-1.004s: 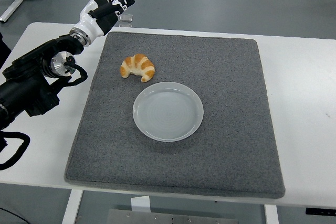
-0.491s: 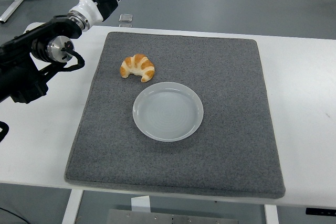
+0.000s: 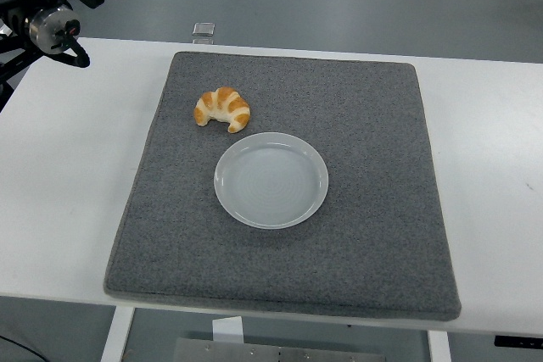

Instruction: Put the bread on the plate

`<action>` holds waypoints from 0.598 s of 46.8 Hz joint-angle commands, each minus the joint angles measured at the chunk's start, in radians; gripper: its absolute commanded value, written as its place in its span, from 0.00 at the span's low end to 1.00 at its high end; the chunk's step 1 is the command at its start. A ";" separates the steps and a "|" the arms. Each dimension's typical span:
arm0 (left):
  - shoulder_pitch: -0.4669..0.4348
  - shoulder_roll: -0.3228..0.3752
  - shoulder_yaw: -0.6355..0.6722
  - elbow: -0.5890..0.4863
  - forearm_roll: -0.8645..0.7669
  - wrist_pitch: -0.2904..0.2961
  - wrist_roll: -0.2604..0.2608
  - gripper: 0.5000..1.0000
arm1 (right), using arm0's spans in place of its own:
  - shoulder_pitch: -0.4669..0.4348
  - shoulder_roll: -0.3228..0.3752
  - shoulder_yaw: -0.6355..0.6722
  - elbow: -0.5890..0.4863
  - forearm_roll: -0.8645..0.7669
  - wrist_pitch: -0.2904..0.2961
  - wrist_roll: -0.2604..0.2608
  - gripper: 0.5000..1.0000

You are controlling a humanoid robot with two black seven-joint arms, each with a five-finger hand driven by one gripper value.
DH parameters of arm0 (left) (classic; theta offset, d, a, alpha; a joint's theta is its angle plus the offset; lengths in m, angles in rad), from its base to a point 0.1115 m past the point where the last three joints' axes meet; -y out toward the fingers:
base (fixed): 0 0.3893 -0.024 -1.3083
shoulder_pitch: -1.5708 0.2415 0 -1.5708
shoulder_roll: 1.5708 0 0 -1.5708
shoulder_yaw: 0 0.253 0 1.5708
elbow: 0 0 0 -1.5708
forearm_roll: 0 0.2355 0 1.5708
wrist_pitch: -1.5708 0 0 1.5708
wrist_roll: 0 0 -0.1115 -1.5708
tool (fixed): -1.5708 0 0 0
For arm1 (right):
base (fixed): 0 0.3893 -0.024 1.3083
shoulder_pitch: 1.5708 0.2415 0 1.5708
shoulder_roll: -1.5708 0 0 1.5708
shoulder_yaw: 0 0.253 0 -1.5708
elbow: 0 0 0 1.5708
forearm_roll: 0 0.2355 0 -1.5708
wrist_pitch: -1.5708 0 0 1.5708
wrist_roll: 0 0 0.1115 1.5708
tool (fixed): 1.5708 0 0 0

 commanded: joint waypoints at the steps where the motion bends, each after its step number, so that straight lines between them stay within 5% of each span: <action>1: -0.002 0.031 0.049 -0.051 0.109 0.019 0.000 0.98 | 0.000 0.000 0.000 0.000 0.000 0.000 0.000 0.91; 10: 0.037 0.071 0.100 -0.105 0.333 0.042 -0.011 0.98 | 0.000 0.000 0.000 0.000 0.000 0.000 0.000 0.90; 15: 0.109 0.066 0.091 -0.105 0.440 0.131 -0.026 0.98 | 0.000 0.000 0.000 0.000 0.000 0.000 0.000 0.90; 28: 0.192 0.023 0.091 -0.073 0.474 0.210 -0.083 0.98 | 0.000 0.000 0.000 0.000 0.000 -0.002 0.000 0.90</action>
